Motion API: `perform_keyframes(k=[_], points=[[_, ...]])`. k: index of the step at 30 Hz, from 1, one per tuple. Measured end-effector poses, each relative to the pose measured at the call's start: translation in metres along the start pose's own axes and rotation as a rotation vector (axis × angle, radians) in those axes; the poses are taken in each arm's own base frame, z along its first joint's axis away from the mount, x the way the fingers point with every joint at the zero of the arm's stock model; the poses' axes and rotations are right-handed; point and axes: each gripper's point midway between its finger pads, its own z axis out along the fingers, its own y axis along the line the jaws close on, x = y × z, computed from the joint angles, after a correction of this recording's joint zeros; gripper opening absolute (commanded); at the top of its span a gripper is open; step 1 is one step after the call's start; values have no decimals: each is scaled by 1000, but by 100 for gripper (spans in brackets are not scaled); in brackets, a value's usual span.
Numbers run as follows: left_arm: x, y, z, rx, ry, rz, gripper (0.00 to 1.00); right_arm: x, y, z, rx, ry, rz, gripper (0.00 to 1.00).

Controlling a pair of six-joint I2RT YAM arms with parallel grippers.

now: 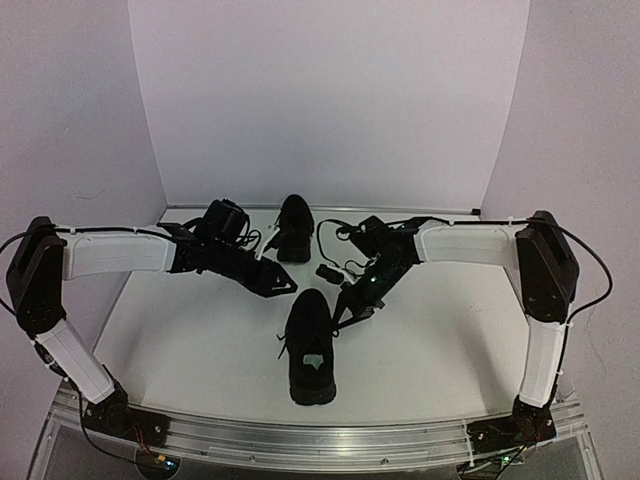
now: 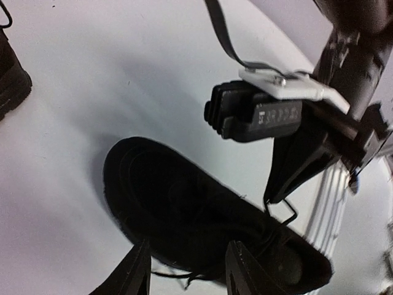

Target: Tie the shoes

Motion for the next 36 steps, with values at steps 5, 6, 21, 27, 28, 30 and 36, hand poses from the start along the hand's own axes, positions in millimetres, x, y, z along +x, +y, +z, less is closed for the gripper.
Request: perform_keyframes(k=[5,6,21,27,28,30,36], points=[[-7,-9,5,78,-68,-225,45,-5,1,-6,23,-25,5,0],[-5,-10,6,92,-68,-275,45,-5,0,-5,25,-26,6,0],[27,-23,49,136,89,-493,46,-3,-5,-4,45,-30,6,0],[38,-29,54,142,134,-499,50,1,-6,-4,46,-26,8,0],[38,-32,55,149,137,-494,51,1,-6,-3,46,-24,9,0],[37,-39,57,163,141,-482,53,3,-6,-3,46,-22,11,0],[37,-53,61,188,152,-460,58,2,-5,-5,46,-27,7,0]])
